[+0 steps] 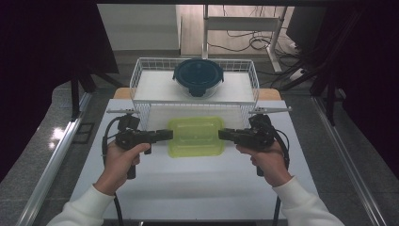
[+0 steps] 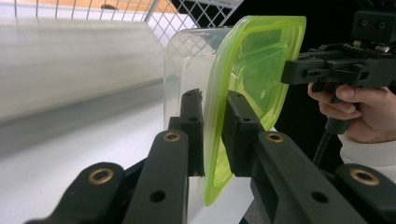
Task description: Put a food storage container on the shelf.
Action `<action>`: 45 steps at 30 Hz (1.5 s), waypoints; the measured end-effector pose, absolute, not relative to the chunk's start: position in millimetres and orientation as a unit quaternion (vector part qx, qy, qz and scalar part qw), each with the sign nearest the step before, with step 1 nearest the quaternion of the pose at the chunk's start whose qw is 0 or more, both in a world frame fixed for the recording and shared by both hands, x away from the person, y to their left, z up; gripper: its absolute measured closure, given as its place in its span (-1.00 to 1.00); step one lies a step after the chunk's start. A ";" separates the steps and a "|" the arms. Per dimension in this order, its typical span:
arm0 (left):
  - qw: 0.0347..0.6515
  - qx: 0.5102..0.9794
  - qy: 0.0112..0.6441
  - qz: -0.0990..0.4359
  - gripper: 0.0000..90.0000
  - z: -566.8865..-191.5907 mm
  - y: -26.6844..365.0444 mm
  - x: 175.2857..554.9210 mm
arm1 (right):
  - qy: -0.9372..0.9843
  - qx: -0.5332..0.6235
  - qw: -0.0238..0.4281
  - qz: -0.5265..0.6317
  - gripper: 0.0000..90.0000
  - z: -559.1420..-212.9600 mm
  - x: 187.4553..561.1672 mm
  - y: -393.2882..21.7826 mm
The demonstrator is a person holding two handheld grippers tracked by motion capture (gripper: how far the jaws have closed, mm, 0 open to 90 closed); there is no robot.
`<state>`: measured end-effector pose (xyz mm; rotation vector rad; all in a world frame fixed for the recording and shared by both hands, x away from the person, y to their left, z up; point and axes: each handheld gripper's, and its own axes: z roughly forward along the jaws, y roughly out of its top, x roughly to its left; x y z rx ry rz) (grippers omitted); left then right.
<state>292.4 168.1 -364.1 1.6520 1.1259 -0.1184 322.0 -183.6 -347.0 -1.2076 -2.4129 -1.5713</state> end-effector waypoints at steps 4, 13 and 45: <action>0.543 0.696 0.469 -0.042 0.77 -354.0 168.2 294.8 | -0.771 -0.383 0.008 -0.508 0.74 -337.4 324.5 -183.5; 0.549 0.699 0.458 -0.028 0.77 -330.1 167.5 302.3 | -0.768 -0.377 -0.006 -0.518 0.74 -314.6 329.5 -184.4; 0.558 0.700 0.445 0.018 0.78 -248.5 174.4 350.0 | -0.755 -0.362 -0.038 -0.546 0.75 -236.9 377.5 -174.3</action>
